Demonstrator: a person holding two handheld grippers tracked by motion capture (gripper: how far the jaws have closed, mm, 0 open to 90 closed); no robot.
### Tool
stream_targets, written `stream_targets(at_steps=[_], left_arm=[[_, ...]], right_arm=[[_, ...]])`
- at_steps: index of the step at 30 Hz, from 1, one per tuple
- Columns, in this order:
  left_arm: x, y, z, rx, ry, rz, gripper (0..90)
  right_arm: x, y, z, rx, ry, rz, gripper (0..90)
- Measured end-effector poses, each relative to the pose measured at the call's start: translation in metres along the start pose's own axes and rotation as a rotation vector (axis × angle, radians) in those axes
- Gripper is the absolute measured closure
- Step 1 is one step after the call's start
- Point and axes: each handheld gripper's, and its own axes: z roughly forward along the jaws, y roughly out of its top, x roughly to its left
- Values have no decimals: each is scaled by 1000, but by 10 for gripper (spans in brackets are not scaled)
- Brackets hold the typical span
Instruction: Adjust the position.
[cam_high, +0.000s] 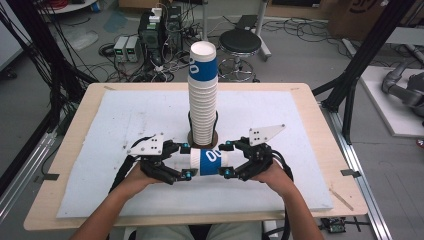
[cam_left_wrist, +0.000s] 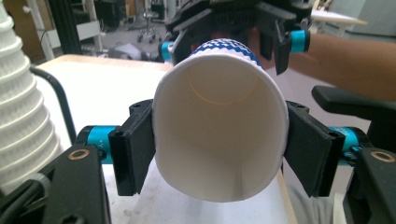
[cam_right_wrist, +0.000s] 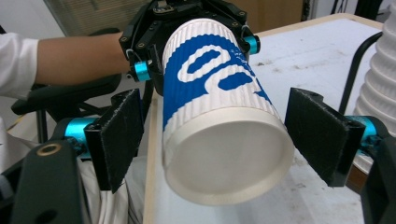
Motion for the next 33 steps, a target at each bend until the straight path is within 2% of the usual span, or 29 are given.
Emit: stream_targets(at_steps=[3, 7, 13, 19, 26, 33], left_arm=[[0, 5, -2, 47, 13, 17, 308], [0, 15, -3, 109, 23, 38, 308], [1, 29, -3, 217, 35, 70, 307], [4, 39, 0, 297, 41, 75, 307], [4, 44, 4, 357, 39, 81, 307], [3, 45, 8, 396, 46, 82, 306]], right_arm=[[1, 4, -3, 24, -34, -16, 206], [6, 16, -4, 84, -91, -66, 206], [12, 36, 0, 213, -149, -169, 206], [17, 54, 13, 324, -169, -253, 206], [19, 63, 31, 446, -188, -322, 206], [20, 65, 46, 526, -178, -331, 206]])
